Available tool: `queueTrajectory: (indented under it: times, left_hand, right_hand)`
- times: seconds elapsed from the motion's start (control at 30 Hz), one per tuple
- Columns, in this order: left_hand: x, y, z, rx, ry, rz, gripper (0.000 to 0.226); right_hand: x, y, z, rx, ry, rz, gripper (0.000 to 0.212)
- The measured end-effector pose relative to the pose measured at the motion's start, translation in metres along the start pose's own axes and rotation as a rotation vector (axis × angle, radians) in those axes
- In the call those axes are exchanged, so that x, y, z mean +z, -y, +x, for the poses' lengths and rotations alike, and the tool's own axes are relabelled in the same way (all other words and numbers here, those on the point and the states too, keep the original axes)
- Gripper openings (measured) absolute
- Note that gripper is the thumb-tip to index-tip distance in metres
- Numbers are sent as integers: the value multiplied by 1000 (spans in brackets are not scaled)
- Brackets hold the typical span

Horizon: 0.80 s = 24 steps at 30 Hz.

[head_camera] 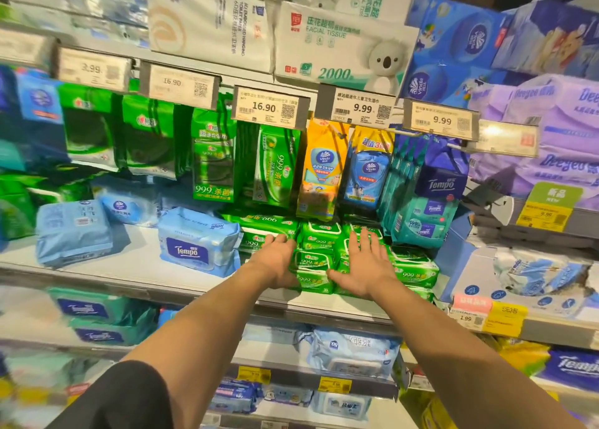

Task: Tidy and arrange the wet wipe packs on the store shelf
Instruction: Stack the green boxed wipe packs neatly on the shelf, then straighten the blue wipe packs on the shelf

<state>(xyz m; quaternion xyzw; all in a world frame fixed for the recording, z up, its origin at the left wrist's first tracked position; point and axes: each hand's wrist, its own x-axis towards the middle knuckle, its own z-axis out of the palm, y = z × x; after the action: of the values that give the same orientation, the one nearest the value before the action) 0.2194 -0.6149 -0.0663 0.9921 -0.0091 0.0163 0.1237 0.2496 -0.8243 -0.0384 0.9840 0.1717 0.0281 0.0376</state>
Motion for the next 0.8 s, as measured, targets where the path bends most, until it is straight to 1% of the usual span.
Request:
queueTrajectory:
  times: [0.1,0.23,0.3,0.4,0.47,0.5,0.57,0.67,0.8]
  left_hand:
    - [-14,21,-9,18,-34,31,88]
    - [-42,65,-30,18,-97,35,88]
    - [-57,91,-46,27,-187,-24,79]
    - [-82,130,-70,-4,-373,-187,68]
    - [-98,160,-87,-9,-388,-175,67]
    - [-104,177,-96,-10,-373,-140,68]
    - [-113,215,-113,-70,-362,-123,75]
    - [-125,268,-136,-199,-358,-74,93]
    - [-139,332,-159,-289,-349,67,112]
  right_hand:
    - [-6,32,0,-89,-21,-24,108]
    - [-18,95,5,-152,-29,-5,107]
    - [-24,131,8,-183,-55,-4,106]
    - [-37,187,16,-206,-105,31,103]
    - [-47,227,21,-253,-129,27,103]
    - [-50,247,22,-286,-136,28,104]
    - [-54,286,21,-344,-145,35,106]
    - [-59,334,23,-401,-134,46,111]
    - [-67,387,33,-461,-96,40,115]
